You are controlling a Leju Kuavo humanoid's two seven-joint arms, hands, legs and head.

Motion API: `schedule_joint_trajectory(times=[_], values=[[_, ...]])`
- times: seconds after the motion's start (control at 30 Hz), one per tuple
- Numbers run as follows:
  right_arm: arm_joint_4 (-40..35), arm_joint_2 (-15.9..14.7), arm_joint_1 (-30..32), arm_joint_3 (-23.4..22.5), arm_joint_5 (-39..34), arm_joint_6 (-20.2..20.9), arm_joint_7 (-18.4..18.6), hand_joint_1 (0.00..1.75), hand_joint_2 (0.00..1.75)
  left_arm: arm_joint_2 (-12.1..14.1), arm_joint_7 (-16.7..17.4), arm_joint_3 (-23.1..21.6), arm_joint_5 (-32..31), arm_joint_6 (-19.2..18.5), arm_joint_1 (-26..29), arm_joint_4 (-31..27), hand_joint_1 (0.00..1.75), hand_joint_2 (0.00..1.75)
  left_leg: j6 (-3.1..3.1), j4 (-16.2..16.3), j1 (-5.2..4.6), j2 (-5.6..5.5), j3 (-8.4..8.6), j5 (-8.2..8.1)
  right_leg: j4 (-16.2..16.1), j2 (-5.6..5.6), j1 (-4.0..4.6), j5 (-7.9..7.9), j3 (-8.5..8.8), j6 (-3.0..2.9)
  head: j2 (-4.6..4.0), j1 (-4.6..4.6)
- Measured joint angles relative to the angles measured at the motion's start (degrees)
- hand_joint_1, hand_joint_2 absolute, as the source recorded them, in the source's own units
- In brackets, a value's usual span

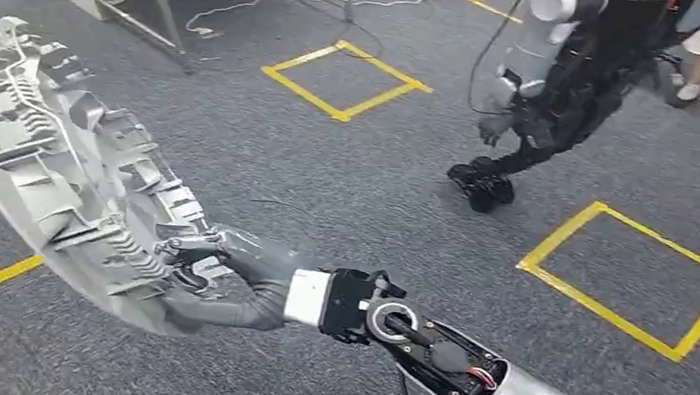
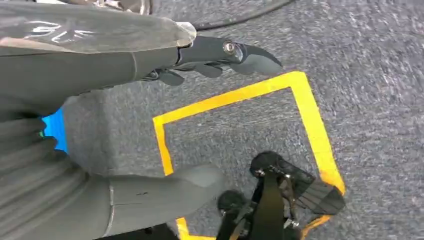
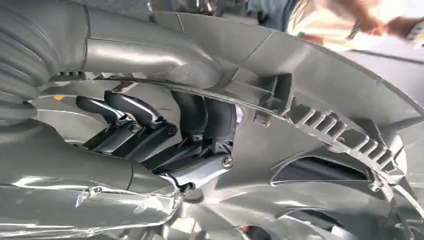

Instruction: Take the parts from the cabinet and place them on the table.

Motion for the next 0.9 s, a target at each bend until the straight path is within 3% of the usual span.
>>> schedule_joint_trajectory(times=[0.1,0.13,0.17,0.2,0.23,0.3,0.33,0.37,0.4,0.43,0.47,0.5,0.53,0.57,0.63,0.67,0.7,0.73,0.8,0.83,0.87,0.9], values=[[0.00,0.00,-0.08,0.04,0.02,0.00,0.00,1.75,1.75,-0.02,0.00,0.00,0.00,0.00,0.27,0.00,0.00,1.75,-1.32,-0.77,0.79,-2.12,-0.58,0.86,-0.66,-2.03,0.57,0.12,0.03,-0.23,0.00,1.20],[0.00,0.02,-0.07,0.07,0.02,-0.07,0.02,1.75,1.75,0.20,0.00,0.00,0.00,0.00,0.35,0.04,0.00,1.75,-1.81,-1.21,0.12,-2.70,-0.49,1.21,-1.98,-3.08,-0.08,0.73,0.51,-0.24,0.00,1.25],[0.00,0.06,-0.06,0.11,0.13,-0.15,0.09,1.75,1.75,0.02,0.02,0.00,0.00,0.00,0.41,0.02,0.00,1.75,-1.62,-0.55,0.15,0.06,-0.88,0.53,-3.00,-4.31,-0.29,1.38,1.05,0.13,0.00,0.95],[-0.02,0.09,-0.09,0.13,0.11,-0.28,0.02,1.75,1.75,0.00,0.02,0.00,0.00,0.00,0.34,0.02,0.00,1.75,-1.80,1.96,-0.07,3.01,-2.21,-1.49,-3.50,-4.79,-0.34,1.64,1.09,-0.29,0.00,-0.01],[-0.09,0.09,-0.13,0.13,0.17,-0.37,-0.02,1.75,1.75,0.02,0.02,0.00,0.02,0.00,0.20,0.02,0.00,1.75,-2.05,6.70,-0.01,4.66,-4.47,-4.14,-3.50,-5.76,-0.20,1.70,1.00,-0.26,0.00,-0.57],[-0.07,0.09,0.03,0.15,0.22,-0.53,-0.02,1.75,1.75,0.02,0.02,0.00,0.02,0.00,0.13,0.02,0.00,1.75,-2.51,16.22,0.01,5.55,-8.76,-8.04,-3.47,-7.61,-0.08,1.64,0.89,-0.26,0.00,-0.81],[-0.07,0.09,0.09,0.17,0.22,-0.55,0.00,1.75,1.75,0.02,0.02,0.00,0.04,0.00,0.19,0.02,0.00,1.75,-2.66,18.19,0.02,5.69,-9.50,-8.12,-3.45,-8.51,-0.06,1.62,0.85,-0.25,0.00,-0.98],[-0.02,0.09,0.12,0.20,0.22,-0.57,0.06,1.75,1.75,0.04,0.02,0.00,0.04,0.00,0.24,0.02,0.00,1.75,-2.74,16.75,0.03,5.84,-8.59,-6.94,-3.43,-9.21,-0.07,1.59,0.85,-0.20,0.00,-1.11],[0.00,0.09,0.11,0.20,0.22,-0.57,0.06,1.75,1.75,0.07,0.02,0.00,0.04,0.00,0.27,0.02,0.00,1.75,-2.75,13.26,0.06,6.06,-6.48,-5.09,-3.38,-9.80,-0.07,1.52,0.86,-0.11,0.00,-1.25],[0.00,0.09,0.09,0.22,0.22,-0.57,0.06,1.75,1.75,0.20,0.02,0.00,0.04,0.00,0.28,0.02,0.00,1.75,-2.64,7.15,0.05,6.74,-3.02,-2.54,-3.22,-10.46,-0.08,1.38,0.92,0.11,0.00,-1.35],[0.00,0.09,0.06,0.24,0.22,-0.57,0.06,1.75,1.75,0.24,0.02,0.00,0.02,-0.02,0.20,0.02,0.00,1.75,-2.44,1.37,-0.09,9.06,0.32,-0.67,-2.90,-11.01,0.00,1.11,1.00,0.50,0.00,-1.55],[-0.04,0.09,0.06,0.24,0.26,-0.57,0.04,1.75,1.75,0.26,0.02,0.00,0.02,-0.06,0.00,0.02,0.00,1.75,-2.22,-1.40,-0.62,11.20,1.60,-0.69,-2.31,-11.48,0.70,0.62,0.72,1.01,0.00,-1.83],[-0.07,0.09,0.03,0.24,0.35,-0.57,0.06,1.75,1.75,0.26,0.02,0.00,0.02,-0.11,-0.06,0.02,0.00,1.75,-1.26,-1.07,-0.58,9.86,1.29,-0.55,-2.01,-11.98,0.74,0.45,0.61,1.15,0.00,-1.58],[-0.07,0.09,0.05,0.24,0.35,-0.57,0.09,1.75,1.75,0.22,0.02,0.00,0.00,-0.13,-0.03,0.02,0.00,1.75,-0.96,-0.91,-0.59,9.42,1.07,-0.67,-1.93,-12.52,0.83,0.34,0.68,1.33,0.00,-1.07],[-0.07,0.09,0.03,0.28,0.35,-0.55,0.09,1.75,1.75,0.22,0.02,0.00,0.00,-0.17,0.25,0.02,0.00,1.75,-0.28,-0.90,-0.47,8.00,0.91,-0.60,-1.80,-13.61,0.77,0.02,0.89,1.80,0.00,-0.98],[-0.13,0.09,0.03,0.28,0.37,-0.55,0.09,1.75,1.75,0.18,0.02,0.00,0.00,-0.20,0.25,0.02,0.00,1.75,0.03,-1.03,-0.19,7.50,1.04,-0.48,-1.16,-12.36,0.46,-0.89,0.73,2.16,0.00,-0.98],[-0.15,0.09,0.03,0.28,0.37,-0.50,0.09,1.75,1.75,0.13,0.02,0.00,0.02,-0.20,0.25,0.02,0.00,1.75,0.29,-1.03,-0.13,7.01,0.99,-0.43,1.56,-9.55,0.19,-2.93,-0.18,2.36,0.00,-0.74],[-0.15,0.09,0.06,0.28,0.37,-0.50,0.09,1.75,1.75,0.13,0.02,0.00,0.00,-0.22,0.18,0.02,0.00,1.75,0.53,-1.02,-0.11,6.53,0.95,-0.37,5.99,-8.10,0.04,-5.40,-2.02,2.56,0.00,-0.30],[-0.15,0.04,0.21,0.28,0.37,-0.48,0.13,1.75,1.75,0.13,0.02,0.00,0.00,-0.22,0.08,0.02,0.00,1.75,0.66,-1.01,-0.20,5.13,0.90,-0.36,15.97,-6.96,-0.03,-9.46,-6.54,2.89,0.00,0.50],[-0.15,0.04,0.36,0.31,0.41,-0.48,0.17,1.75,1.75,0.13,0.02,0.00,0.00,-0.22,0.08,0.02,0.00,1.75,0.67,-1.00,-0.30,4.35,0.92,-0.36,18.41,-6.80,-0.03,-9.70,-7.81,2.91,0.00,0.66],[-0.15,0.04,0.42,0.31,0.44,-0.50,0.24,1.75,1.75,0.13,0.02,0.00,0.00,-0.22,0.09,0.02,0.00,1.75,0.67,-0.99,-0.37,3.44,0.99,-0.36,17.43,-6.70,-0.02,-8.23,-7.61,2.71,0.00,0.79],[-0.15,0.04,0.39,0.31,0.46,-0.50,0.28,1.75,1.75,0.11,0.02,0.00,0.02,-0.22,0.11,0.02,0.00,1.75,0.66,-0.97,-0.46,2.65,1.07,-0.36,14.30,-6.53,0.00,-5.97,-6.36,2.40,0.00,0.98]])
